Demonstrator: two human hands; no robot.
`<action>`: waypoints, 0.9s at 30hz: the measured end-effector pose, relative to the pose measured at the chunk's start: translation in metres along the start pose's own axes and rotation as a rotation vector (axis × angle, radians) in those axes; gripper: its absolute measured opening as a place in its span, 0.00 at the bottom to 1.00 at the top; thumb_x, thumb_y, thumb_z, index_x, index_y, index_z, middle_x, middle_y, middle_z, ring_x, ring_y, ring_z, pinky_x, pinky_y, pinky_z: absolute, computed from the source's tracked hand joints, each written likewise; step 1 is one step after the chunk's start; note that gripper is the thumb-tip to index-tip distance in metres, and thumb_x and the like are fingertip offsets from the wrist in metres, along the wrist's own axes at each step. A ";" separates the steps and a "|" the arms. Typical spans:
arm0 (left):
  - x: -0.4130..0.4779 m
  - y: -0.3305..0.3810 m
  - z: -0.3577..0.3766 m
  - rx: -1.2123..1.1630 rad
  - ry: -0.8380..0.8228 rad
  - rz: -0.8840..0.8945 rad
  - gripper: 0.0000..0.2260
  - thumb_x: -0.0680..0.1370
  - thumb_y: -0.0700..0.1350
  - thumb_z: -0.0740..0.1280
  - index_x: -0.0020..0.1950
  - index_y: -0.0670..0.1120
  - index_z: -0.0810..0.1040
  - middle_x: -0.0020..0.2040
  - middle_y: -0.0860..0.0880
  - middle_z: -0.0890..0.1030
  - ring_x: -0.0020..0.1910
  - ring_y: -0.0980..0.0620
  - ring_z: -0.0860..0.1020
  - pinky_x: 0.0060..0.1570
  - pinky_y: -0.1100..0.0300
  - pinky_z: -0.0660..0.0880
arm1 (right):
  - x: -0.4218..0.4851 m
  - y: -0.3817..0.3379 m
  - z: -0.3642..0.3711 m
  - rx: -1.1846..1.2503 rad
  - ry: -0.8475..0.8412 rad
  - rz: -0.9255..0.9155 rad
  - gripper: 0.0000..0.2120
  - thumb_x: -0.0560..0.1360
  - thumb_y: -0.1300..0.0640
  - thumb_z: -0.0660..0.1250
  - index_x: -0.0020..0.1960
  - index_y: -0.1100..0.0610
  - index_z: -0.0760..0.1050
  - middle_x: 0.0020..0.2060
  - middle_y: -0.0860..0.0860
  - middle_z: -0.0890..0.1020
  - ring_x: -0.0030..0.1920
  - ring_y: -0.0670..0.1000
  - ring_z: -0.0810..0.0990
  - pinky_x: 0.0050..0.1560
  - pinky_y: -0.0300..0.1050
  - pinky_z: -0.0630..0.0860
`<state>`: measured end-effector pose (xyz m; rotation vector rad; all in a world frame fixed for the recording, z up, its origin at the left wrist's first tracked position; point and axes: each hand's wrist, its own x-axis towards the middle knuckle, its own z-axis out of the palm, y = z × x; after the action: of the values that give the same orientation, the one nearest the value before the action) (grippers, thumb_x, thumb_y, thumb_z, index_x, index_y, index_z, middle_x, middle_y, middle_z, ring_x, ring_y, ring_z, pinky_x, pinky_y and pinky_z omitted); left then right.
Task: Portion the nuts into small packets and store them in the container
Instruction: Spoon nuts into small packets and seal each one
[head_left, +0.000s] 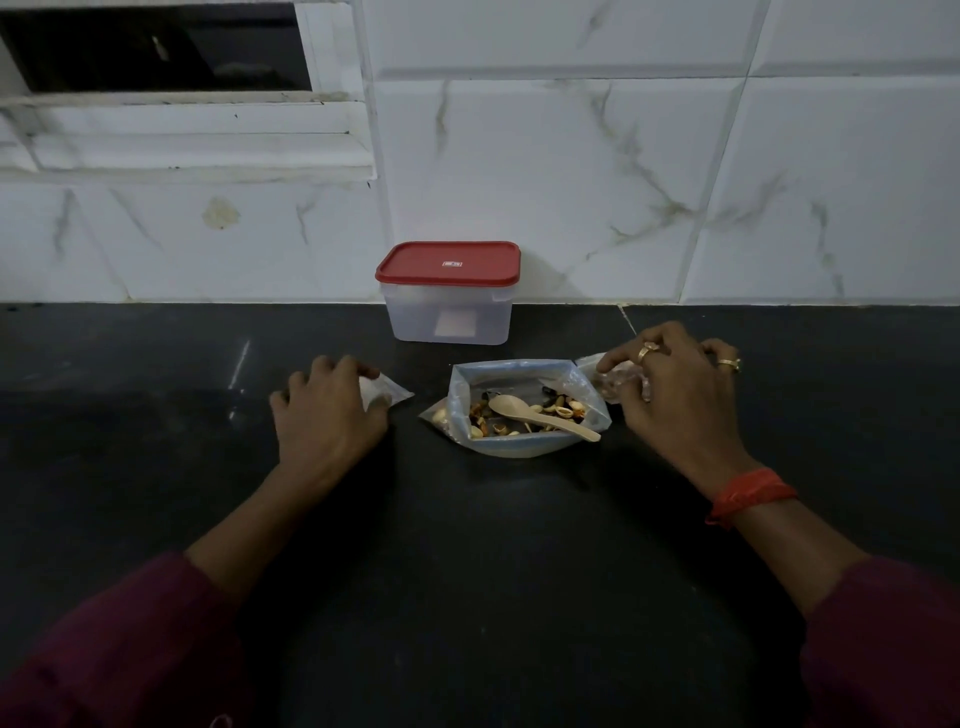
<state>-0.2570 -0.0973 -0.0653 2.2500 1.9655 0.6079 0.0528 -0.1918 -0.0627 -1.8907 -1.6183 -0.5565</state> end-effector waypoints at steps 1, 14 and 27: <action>0.001 -0.001 0.001 0.104 -0.064 -0.012 0.22 0.78 0.57 0.68 0.70 0.53 0.72 0.71 0.44 0.70 0.72 0.40 0.68 0.70 0.38 0.63 | -0.001 -0.005 -0.003 0.081 0.047 -0.039 0.11 0.71 0.60 0.71 0.50 0.46 0.83 0.51 0.47 0.77 0.51 0.49 0.78 0.60 0.50 0.60; -0.004 -0.003 -0.005 0.188 0.093 0.110 0.09 0.81 0.52 0.66 0.55 0.50 0.80 0.51 0.49 0.83 0.46 0.51 0.80 0.48 0.51 0.80 | -0.036 -0.070 -0.009 0.379 -0.142 -0.553 0.15 0.71 0.59 0.67 0.56 0.48 0.82 0.51 0.45 0.80 0.52 0.45 0.78 0.58 0.46 0.70; -0.003 -0.005 -0.002 0.094 0.264 0.232 0.10 0.81 0.50 0.66 0.59 0.49 0.80 0.55 0.47 0.83 0.53 0.46 0.80 0.57 0.44 0.77 | -0.036 -0.068 -0.007 0.406 -0.152 -0.498 0.14 0.72 0.57 0.67 0.55 0.48 0.81 0.50 0.43 0.80 0.51 0.42 0.77 0.56 0.48 0.74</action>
<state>-0.2627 -0.1003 -0.0655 2.5974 1.8886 0.8970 -0.0196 -0.2167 -0.0704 -1.2613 -2.1306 -0.2493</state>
